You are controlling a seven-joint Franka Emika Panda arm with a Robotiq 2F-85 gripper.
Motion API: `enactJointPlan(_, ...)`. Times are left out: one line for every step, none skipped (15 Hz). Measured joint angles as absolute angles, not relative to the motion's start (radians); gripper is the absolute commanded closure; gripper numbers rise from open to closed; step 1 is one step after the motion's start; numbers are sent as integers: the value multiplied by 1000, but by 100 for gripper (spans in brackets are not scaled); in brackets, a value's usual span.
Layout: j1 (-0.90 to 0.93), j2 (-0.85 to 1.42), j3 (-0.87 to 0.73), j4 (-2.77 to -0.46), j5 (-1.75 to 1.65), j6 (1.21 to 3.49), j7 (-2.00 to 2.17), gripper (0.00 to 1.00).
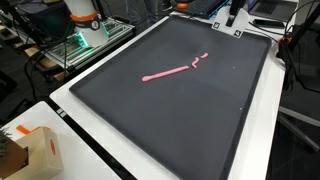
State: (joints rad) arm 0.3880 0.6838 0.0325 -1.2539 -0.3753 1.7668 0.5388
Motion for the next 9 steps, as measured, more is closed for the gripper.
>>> enactJointPlan(377,680,33,-1256,-367,1770,539,99)
enactJointPlan(365,675,32,-1259,-358,1775,539,99)
enactJointPlan(353,669,33,-1263,-346,1779,539,99)
enactJointPlan(341,663,31,-1265,-330,1781,539,99)
enactJointPlan(330,656,28,-1268,-312,1782,539,99)
enactJointPlan(318,648,25,-1274,-295,1783,539,99)
enactJointPlan(307,637,22,-1285,-278,1786,539,99)
enactJointPlan(295,626,19,-1298,-262,1791,539,99)
enactJointPlan(283,614,17,-1315,-247,1800,539,99)
